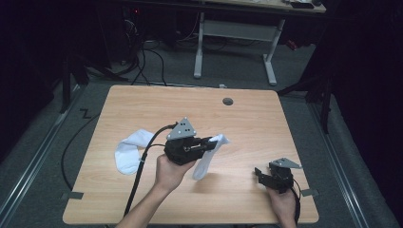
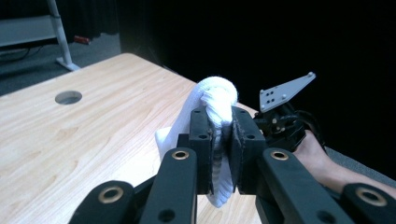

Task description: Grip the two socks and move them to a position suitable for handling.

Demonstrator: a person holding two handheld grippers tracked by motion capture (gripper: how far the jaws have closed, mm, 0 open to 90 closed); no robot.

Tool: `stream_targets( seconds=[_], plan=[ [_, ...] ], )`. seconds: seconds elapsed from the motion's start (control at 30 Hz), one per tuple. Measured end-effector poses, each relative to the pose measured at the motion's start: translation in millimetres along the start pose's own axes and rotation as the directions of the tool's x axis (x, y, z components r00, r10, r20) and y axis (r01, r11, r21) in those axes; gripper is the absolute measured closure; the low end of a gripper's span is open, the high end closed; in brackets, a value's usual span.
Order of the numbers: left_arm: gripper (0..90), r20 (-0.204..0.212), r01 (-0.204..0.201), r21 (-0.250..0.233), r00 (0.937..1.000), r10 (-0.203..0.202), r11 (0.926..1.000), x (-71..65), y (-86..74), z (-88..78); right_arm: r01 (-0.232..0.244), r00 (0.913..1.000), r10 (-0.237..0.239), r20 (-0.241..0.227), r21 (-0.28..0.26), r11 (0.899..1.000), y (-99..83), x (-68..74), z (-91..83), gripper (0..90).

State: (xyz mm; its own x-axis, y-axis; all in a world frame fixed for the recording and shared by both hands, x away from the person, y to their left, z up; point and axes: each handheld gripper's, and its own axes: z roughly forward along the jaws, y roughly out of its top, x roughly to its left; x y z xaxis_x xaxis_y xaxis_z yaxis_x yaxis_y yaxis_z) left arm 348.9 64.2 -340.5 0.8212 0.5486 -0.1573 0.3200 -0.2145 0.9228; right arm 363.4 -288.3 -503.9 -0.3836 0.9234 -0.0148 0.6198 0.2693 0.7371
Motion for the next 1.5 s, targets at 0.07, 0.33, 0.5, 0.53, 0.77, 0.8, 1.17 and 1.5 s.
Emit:
stream_targets(
  seconds=[0.07,0.33,0.5,0.53,0.77,0.8,1.17,1.5],
  plan=[
    [80.8,-0.006,0.002,0.006,1.0000,-0.002,1.0000,3.1,-4.8,2.5,0.000,1.0000,0.000,0.000,0.000,1.000,0.0,0.0,0.0,34.0],
    [80.8,-0.014,0.045,0.041,0.9989,-0.045,0.9981,16.7,-27.9,11.8,0.002,1.0000,-0.002,0.001,0.000,1.000,0.0,0.0,0.1,34.0],
    [80.6,-0.017,0.063,0.061,0.9979,-0.062,0.9961,22.2,-38.9,17.8,0.002,1.0000,-0.002,0.001,0.000,1.000,0.0,0.0,0.1,34.0],
    [80.6,-0.018,0.067,0.069,0.9977,-0.066,0.9954,23.6,-41.4,19.1,0.002,1.0000,-0.002,0.001,0.000,1.000,0.0,0.0,0.1,34.0],
    [80.5,-0.016,0.099,0.086,0.9950,-0.098,0.9913,30.6,-54.1,24.8,0.002,1.0000,-0.002,0.002,0.000,1.000,0.1,0.2,0.1,34.0],
    [80.5,-0.014,0.114,0.085,0.9935,-0.113,0.9899,33.6,-56.2,25.6,0.002,1.0000,-0.002,0.002,0.000,1.000,0.1,0.3,0.1,34.0],
    [80.3,-0.020,0.169,0.075,0.9856,-0.168,0.9828,48.0,-60.8,29.2,0.060,0.9966,-0.060,-0.056,-0.006,0.998,2.1,15.6,-1.8,64.6],
    [80.1,-0.038,0.221,0.070,0.9751,-0.219,0.9728,63.3,-66.5,35.5,0.283,0.9346,-0.295,-0.199,-0.083,0.955,25.0,95.2,8.8,70.8]
  ],
)
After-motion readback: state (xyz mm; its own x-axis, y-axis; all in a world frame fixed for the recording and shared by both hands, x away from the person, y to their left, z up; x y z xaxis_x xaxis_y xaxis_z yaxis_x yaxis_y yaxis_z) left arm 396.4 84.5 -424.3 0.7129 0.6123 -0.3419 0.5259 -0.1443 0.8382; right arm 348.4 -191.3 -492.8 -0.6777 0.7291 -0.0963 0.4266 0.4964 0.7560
